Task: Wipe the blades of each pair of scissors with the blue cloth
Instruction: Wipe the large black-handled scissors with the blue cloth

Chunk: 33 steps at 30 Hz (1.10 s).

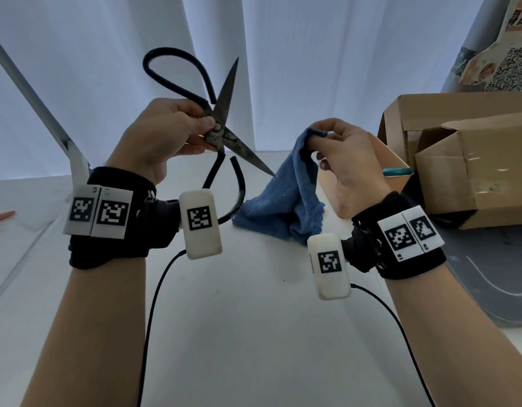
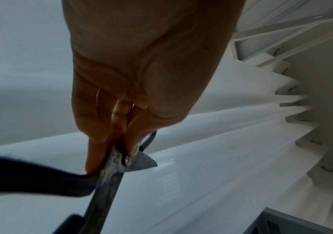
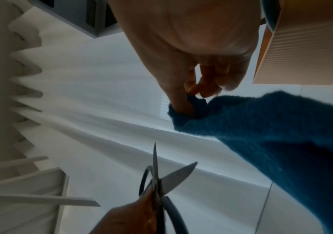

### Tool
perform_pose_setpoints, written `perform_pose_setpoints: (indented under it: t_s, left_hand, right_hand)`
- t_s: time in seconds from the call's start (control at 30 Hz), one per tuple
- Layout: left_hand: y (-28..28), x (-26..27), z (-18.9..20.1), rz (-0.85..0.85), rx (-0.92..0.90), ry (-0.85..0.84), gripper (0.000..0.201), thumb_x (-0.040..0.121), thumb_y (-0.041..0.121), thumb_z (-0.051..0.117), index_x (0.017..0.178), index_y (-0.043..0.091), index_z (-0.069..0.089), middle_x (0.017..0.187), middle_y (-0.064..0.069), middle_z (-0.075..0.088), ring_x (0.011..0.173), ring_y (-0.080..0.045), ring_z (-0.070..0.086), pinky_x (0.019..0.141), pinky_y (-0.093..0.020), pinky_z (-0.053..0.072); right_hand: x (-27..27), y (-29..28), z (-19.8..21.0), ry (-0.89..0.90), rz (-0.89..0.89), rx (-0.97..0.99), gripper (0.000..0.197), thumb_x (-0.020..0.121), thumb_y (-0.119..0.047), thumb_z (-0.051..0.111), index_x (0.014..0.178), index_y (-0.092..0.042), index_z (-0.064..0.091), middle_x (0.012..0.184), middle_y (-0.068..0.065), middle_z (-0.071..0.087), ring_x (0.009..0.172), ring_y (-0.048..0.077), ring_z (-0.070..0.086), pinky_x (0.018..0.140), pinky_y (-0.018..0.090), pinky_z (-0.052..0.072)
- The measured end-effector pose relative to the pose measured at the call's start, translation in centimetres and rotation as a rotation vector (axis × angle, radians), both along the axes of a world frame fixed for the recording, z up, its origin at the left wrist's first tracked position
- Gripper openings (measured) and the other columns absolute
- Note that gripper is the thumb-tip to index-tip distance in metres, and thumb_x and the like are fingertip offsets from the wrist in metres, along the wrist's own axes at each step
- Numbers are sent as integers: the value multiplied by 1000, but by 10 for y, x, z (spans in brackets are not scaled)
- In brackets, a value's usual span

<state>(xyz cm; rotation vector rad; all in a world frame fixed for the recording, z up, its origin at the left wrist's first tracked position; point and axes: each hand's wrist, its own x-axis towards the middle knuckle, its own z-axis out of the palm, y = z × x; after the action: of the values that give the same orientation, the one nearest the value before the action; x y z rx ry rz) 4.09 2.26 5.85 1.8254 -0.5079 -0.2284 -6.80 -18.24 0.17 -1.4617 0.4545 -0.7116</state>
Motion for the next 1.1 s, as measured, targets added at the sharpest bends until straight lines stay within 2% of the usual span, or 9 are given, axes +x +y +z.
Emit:
perform_pose_setpoints:
  t_s: [0.17, 0.27, 0.4, 0.53, 0.63, 0.7, 0.9, 1.03, 1.1]
  left_hand:
    - [-14, -8, -2, -128, 58, 19, 8, 96, 8, 59, 99, 10, 66, 77, 1, 74, 67, -9, 71, 58, -15, 51]
    - [-21, -11, -5, -180, 96, 13, 7, 96, 8, 58, 97, 9, 66, 73, 1, 74, 67, -10, 71, 59, -16, 52]
    - [-24, -12, -7, -189, 109, 20, 8, 96, 8, 59, 96, 9, 66, 74, 0, 74, 67, -10, 72, 61, -18, 51]
    - [-24, -10, -9, -158, 88, 26, 8, 96, 8, 59, 93, 12, 66, 75, 0, 75, 66, -10, 72, 58, -16, 51]
    - [-23, -9, -9, -146, 70, 33, 6, 96, 8, 60, 96, 11, 66, 80, -3, 75, 67, -11, 72, 57, -16, 51]
    - [-23, -9, -9, -146, 62, 34, 6, 96, 8, 60, 97, 10, 66, 81, -3, 74, 66, -11, 72, 56, -15, 51]
    - [-23, -9, -8, -141, 56, 31, 6, 96, 8, 61, 99, 8, 66, 82, -5, 72, 64, -10, 71, 56, -16, 51]
    - [-25, -10, -8, -152, 57, 26, 5, 96, 8, 61, 99, 8, 65, 82, -5, 71, 63, -9, 69, 57, -16, 52]
    - [-27, -10, -9, -149, 68, 21, 6, 96, 8, 62, 99, 8, 65, 82, -4, 71, 62, -8, 69, 57, -16, 51]
  right_hand:
    - [-3, 7, 1, 94, 111, -173, 17, 83, 8, 63, 82, -10, 63, 77, 5, 60, 50, -3, 53, 50, 11, 39]
    - [-2, 10, 0, 146, 194, -228, 14, 85, 2, 63, 85, -11, 66, 76, 3, 59, 53, 1, 51, 52, 19, 39]
    - [-4, 13, 4, 135, 271, -259, 24, 91, -2, 56, 94, -14, 76, 77, 5, 57, 59, 9, 46, 56, 20, 40]
    - [-6, 16, 9, 136, 362, -203, 24, 95, -6, 54, 88, -14, 75, 82, 7, 66, 72, 16, 58, 70, 30, 51]
    - [-7, 17, 10, 92, 430, -146, 20, 95, -4, 56, 95, -12, 73, 93, 15, 66, 77, 12, 64, 69, 22, 53]
    - [-7, 18, 9, 59, 468, -120, 17, 94, -1, 58, 98, -10, 72, 101, 20, 65, 85, 15, 66, 74, 22, 54]
    - [-7, 18, 8, 56, 474, -61, 14, 91, -4, 69, 105, -5, 66, 102, 22, 71, 90, 24, 69, 81, 27, 58]
    - [-5, 22, 7, 89, 421, -106, 23, 85, -3, 76, 104, -6, 63, 94, 22, 74, 83, 22, 71, 74, 27, 58]
    - [-2, 24, 5, 103, 389, -144, 24, 81, -3, 78, 99, -10, 63, 94, 26, 73, 84, 26, 68, 84, 38, 55]
